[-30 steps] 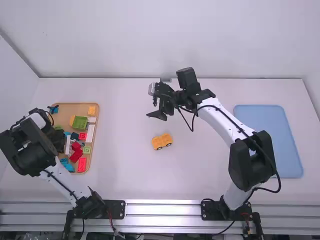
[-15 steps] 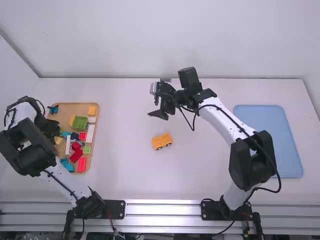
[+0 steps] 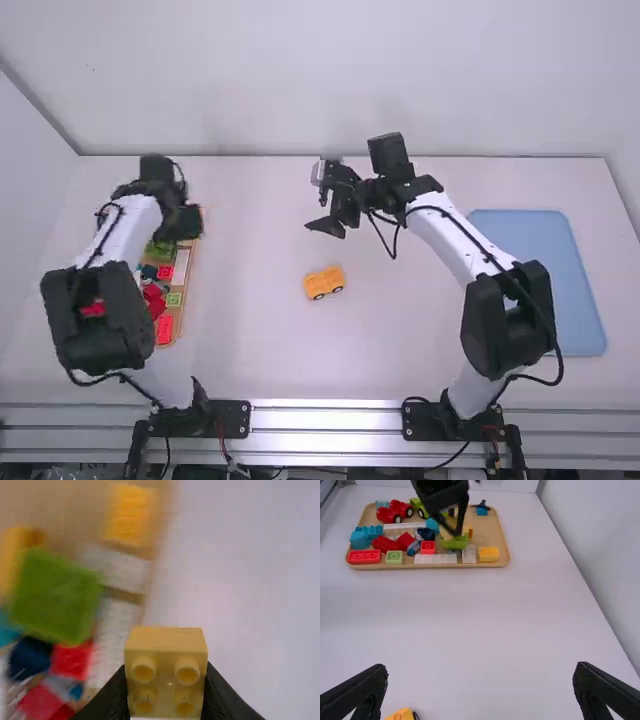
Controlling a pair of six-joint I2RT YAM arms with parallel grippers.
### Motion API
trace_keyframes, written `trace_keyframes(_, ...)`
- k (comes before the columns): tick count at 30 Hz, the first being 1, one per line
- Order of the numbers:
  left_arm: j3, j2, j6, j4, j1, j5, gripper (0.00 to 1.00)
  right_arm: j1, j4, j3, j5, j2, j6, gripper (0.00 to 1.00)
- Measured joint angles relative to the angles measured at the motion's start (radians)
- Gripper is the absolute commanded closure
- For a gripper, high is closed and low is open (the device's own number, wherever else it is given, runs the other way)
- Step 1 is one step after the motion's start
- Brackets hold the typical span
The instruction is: Assemble lego blocks to make yellow taxi
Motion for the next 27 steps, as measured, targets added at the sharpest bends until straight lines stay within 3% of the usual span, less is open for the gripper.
trace_keyframes(1, -0.023, 0.000, 0.140, 0.007, -0.066, 0.062, 0.97, -0.010, -0.008, 0.000, -0.002, 0.000, -0.002, 0.01)
trace_keyframes(5, -0.072, 0.000, 0.361, 0.048, -0.184, 0.131, 0.98, -0.036, -0.039, 0.000, -0.004, 0.000, -0.002, 0.01)
trace_keyframes(16, -0.185, 0.000, 0.862, 0.024, -0.436, 0.156, 0.98, -0.122, -0.183, 0.000, -0.154, 0.000, -0.115, 0.01)
trace_keyframes(21, -0.246, 0.000, 1.054, 0.034, -0.476, 0.159, 0.98, -0.143, -0.215, 0.000, -0.187, 0.000, -0.141, 0.01)
trace_keyframes(26, -0.323, 0.000, 1.162, 0.158, -0.471, 0.158, 0.93, -0.143, -0.248, 0.000, -0.201, 0.000, -0.157, 0.02)
trace_keyframes(27, -0.341, 0.000, 1.175, 0.189, -0.471, 0.158, 0.87, -0.143, -0.251, 0.000, -0.203, 0.000, -0.158, 0.01)
